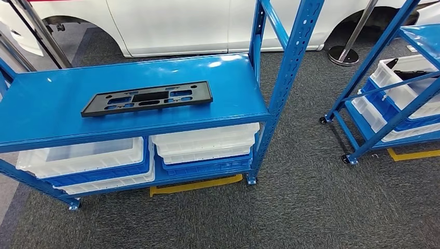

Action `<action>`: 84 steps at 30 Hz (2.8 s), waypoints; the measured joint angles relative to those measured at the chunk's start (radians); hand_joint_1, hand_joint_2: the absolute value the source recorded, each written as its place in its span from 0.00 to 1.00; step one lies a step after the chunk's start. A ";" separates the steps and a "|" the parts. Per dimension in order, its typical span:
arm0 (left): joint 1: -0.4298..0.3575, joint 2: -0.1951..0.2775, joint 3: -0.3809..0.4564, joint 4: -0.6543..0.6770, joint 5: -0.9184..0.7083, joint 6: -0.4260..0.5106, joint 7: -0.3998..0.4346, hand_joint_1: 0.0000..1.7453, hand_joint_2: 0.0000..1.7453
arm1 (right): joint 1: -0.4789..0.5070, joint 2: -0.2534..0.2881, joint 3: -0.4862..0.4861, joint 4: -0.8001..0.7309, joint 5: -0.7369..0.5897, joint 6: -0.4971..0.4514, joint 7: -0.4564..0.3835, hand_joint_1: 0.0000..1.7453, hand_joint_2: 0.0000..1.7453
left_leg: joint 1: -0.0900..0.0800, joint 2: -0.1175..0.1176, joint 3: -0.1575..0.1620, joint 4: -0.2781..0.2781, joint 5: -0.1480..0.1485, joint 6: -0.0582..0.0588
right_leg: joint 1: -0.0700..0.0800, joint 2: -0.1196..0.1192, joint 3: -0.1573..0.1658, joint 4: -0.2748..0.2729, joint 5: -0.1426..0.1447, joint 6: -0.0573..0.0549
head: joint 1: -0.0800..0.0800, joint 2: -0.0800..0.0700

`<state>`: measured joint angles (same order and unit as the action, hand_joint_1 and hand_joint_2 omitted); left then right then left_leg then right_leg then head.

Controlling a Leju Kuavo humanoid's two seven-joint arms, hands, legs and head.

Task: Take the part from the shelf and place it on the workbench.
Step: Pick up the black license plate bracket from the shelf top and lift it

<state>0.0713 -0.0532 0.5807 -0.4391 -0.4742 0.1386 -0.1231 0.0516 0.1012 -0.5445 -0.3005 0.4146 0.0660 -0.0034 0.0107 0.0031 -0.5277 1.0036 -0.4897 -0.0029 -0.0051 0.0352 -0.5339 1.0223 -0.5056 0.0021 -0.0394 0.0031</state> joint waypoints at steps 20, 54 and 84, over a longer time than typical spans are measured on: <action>0.040 -0.034 0.024 -0.583 -0.359 0.176 -0.048 0.00 0.00 | -0.038 0.045 -0.219 0.045 0.159 0.026 -0.009 0.00 0.00 | 0.000 -0.002 0.000 0.000 0.001 -0.001 | 0.000 0.000 0.001 0.001 0.000 0.000 | 0.000 0.000; -0.191 0.406 -0.478 -1.073 -0.717 0.246 0.069 0.00 0.00 | -0.089 0.059 -0.411 0.091 0.395 0.092 -0.020 0.00 0.00 | 0.000 -0.001 0.001 0.000 0.003 -0.003 | 0.000 0.000 -0.002 0.003 0.001 -0.001 | 0.000 0.000; -0.169 0.424 -0.494 -1.050 -0.636 0.263 0.035 0.00 0.00 | -0.090 0.059 -0.422 0.098 0.409 0.085 -0.025 0.00 0.00 | 0.000 -0.001 0.000 0.000 0.003 -0.003 | 0.000 0.000 -0.003 0.003 0.001 -0.001 | 0.000 0.000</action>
<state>-0.0978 0.3704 0.0870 -1.4896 -1.1104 0.4014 -0.0883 -0.0388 0.1598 -0.9663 -0.2026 0.8232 0.1513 -0.0289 0.0110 0.0019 -0.5279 1.0041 -0.4862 -0.0063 -0.0048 0.0354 -0.5369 1.0256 -0.5046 0.0008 -0.0393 0.0030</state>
